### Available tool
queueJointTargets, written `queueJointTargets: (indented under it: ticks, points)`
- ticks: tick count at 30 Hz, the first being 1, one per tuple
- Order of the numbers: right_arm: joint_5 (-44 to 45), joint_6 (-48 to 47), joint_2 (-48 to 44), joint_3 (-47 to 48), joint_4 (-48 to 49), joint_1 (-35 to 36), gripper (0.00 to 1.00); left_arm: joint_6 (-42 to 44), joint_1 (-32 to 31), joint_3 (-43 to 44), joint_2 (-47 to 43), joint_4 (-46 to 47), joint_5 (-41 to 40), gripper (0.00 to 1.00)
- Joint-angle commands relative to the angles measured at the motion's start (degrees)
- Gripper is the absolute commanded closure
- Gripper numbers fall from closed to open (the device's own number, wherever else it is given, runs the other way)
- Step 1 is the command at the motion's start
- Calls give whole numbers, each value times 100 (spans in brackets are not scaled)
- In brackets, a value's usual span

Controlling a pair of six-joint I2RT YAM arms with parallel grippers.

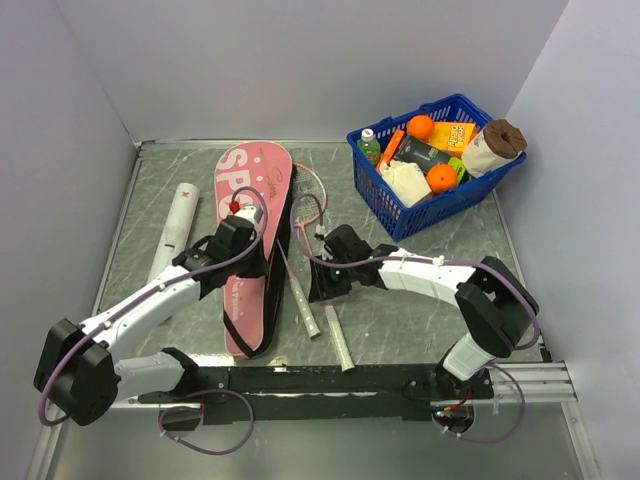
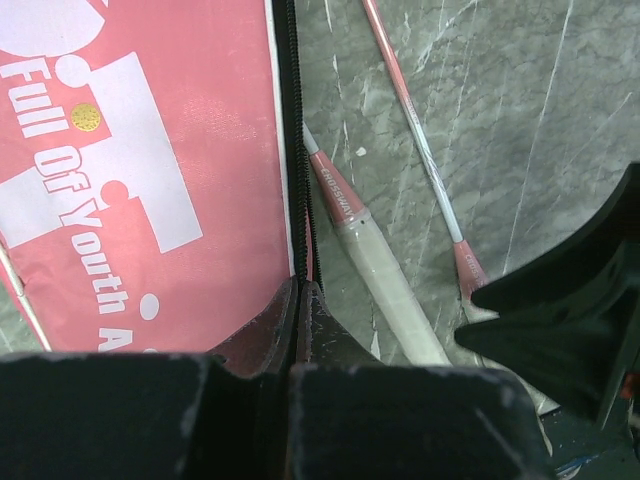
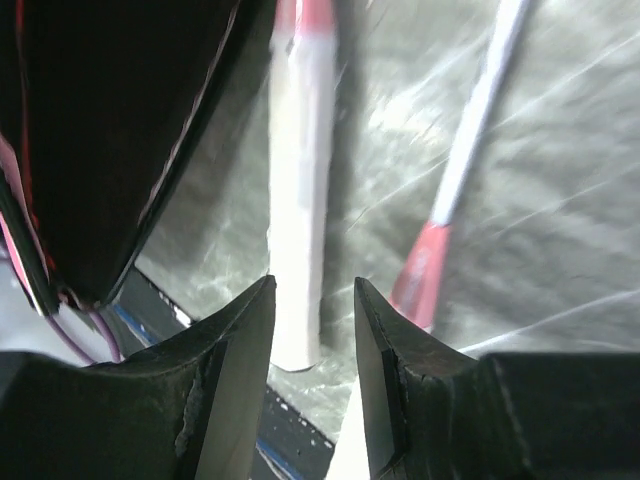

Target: Pack up the badminton gear

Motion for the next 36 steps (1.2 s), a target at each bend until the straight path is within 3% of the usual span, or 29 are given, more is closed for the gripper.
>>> queueJointTargets:
  ticks: [1,26,29,36]
  points:
    - [-79,111,-215,-100,281,212,55,-209,-73,-76,-82,492,-121,99]
    - [124,401,603,-259,826,695,53,-349,-241,-507,-38,932,-139,99]
    - [132,498,638,-338,966,687,56,-349,-249,-524,-73,940,-148,99]
    - [-17,621,577,-163,1037,696,83,-411,-319,-629,-29,1046,-69,99]
